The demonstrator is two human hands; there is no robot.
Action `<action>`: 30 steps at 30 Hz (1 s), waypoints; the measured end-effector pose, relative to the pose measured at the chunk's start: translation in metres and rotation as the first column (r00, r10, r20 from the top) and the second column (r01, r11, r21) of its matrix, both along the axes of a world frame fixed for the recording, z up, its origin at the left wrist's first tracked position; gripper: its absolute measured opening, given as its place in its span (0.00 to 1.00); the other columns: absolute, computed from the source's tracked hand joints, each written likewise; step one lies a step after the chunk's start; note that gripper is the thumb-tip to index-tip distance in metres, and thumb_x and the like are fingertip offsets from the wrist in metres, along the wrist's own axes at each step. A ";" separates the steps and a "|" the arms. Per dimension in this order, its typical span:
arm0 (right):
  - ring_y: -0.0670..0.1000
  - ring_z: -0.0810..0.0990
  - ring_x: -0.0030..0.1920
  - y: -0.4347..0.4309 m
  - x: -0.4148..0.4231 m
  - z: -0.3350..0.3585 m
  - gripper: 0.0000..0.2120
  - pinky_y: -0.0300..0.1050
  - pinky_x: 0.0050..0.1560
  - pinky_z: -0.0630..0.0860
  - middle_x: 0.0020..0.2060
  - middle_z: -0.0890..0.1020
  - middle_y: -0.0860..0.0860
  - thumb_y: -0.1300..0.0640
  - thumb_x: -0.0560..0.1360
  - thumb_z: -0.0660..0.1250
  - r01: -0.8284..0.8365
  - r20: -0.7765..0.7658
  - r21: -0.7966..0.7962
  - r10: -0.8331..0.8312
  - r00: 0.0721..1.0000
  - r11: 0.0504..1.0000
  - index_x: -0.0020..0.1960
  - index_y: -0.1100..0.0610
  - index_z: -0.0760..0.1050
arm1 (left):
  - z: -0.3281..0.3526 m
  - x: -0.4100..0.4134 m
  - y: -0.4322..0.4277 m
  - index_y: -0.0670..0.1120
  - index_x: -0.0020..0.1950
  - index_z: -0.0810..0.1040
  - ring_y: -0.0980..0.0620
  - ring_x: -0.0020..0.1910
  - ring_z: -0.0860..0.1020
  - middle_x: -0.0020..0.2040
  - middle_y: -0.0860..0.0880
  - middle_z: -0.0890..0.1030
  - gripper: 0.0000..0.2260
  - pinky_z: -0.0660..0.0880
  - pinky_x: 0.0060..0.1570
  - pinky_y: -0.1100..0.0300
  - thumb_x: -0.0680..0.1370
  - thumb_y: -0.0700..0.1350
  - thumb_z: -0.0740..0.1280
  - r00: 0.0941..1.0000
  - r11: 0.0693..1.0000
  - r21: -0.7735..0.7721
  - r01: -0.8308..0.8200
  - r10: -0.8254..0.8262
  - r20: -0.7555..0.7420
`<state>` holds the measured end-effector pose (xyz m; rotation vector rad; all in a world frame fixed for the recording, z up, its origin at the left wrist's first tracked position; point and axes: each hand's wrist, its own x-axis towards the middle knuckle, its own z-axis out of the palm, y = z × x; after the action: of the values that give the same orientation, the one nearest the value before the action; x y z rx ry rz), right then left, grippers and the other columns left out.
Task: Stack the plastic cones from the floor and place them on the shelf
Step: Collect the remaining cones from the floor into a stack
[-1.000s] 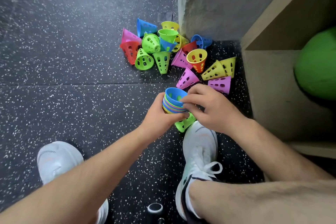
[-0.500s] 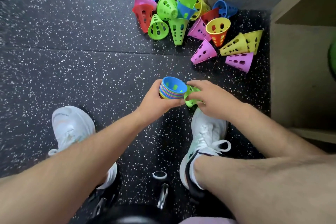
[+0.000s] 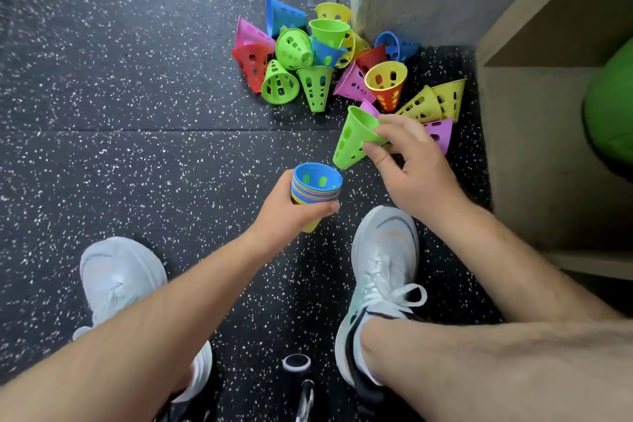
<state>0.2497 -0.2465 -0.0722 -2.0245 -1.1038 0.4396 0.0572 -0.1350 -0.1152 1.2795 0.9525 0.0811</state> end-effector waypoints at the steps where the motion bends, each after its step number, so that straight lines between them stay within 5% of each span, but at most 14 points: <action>1: 0.51 0.75 0.62 0.002 -0.003 0.003 0.11 0.44 0.65 0.70 0.63 0.76 0.55 0.54 0.80 0.68 -0.012 0.006 0.005 0.012 1.000 1.000 0.58 0.60 0.80 | 0.000 0.003 0.001 0.49 0.63 0.75 0.53 0.42 0.81 0.49 0.49 0.85 0.30 0.77 0.42 0.54 0.64 0.50 0.82 1.000 1.000 0.005 0.002 -0.002 0.000; 7: 0.57 0.69 0.69 0.004 -0.017 0.001 0.14 0.47 0.69 0.64 0.64 0.77 0.56 0.48 0.80 0.63 -0.238 0.102 -0.155 0.255 0.962 0.959 0.58 0.55 0.80 | 0.006 0.023 0.003 0.47 0.62 0.75 0.54 0.42 0.80 0.48 0.49 0.84 0.30 0.77 0.40 0.55 0.64 0.48 0.81 0.998 1.000 0.010 0.022 -0.022 0.064; 11: 0.53 0.65 0.73 0.002 -0.018 -0.001 0.21 0.48 0.74 0.62 0.67 0.74 0.50 0.38 0.79 0.56 -0.287 -0.060 -0.249 0.282 0.958 0.925 0.63 0.49 0.76 | 0.011 0.036 0.005 0.49 0.60 0.76 0.56 0.38 0.78 0.43 0.53 0.82 0.29 0.75 0.37 0.58 0.61 0.52 0.77 0.997 0.999 0.010 0.040 -0.041 0.070; 19: 0.48 0.75 0.58 0.012 0.016 -0.014 0.11 0.48 0.60 0.74 0.57 0.77 0.47 0.52 0.82 0.62 0.006 -0.014 -0.144 -0.008 1.000 0.990 0.62 0.53 0.76 | 0.003 0.063 0.017 0.46 0.61 0.76 0.56 0.41 0.81 0.47 0.48 0.84 0.26 0.78 0.42 0.59 0.67 0.43 0.82 0.998 0.999 0.002 0.048 -0.048 0.040; 24: 0.57 0.74 0.62 0.033 0.044 -0.030 0.16 0.51 0.64 0.69 0.60 0.78 0.55 0.56 0.80 0.64 0.128 0.196 -0.309 -0.069 0.978 0.942 0.66 0.59 0.75 | 0.000 0.071 0.032 0.46 0.61 0.76 0.56 0.42 0.81 0.48 0.48 0.84 0.28 0.76 0.44 0.60 0.64 0.45 0.81 0.998 0.998 -0.015 0.055 -0.054 0.015; 30: 0.60 0.73 0.61 0.062 0.058 -0.046 0.16 0.54 0.64 0.69 0.58 0.78 0.58 0.53 0.81 0.64 0.116 0.160 -0.459 -0.046 0.986 0.881 0.65 0.58 0.77 | -0.002 0.073 0.045 0.49 0.60 0.76 0.52 0.45 0.81 0.52 0.44 0.85 0.28 0.77 0.48 0.53 0.62 0.48 0.80 0.999 0.998 -0.031 0.048 -0.048 0.000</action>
<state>0.3082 -0.1841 -0.1181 -2.5528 -1.0656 0.5647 0.1305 -0.0896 -0.1173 1.2735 0.9194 0.0283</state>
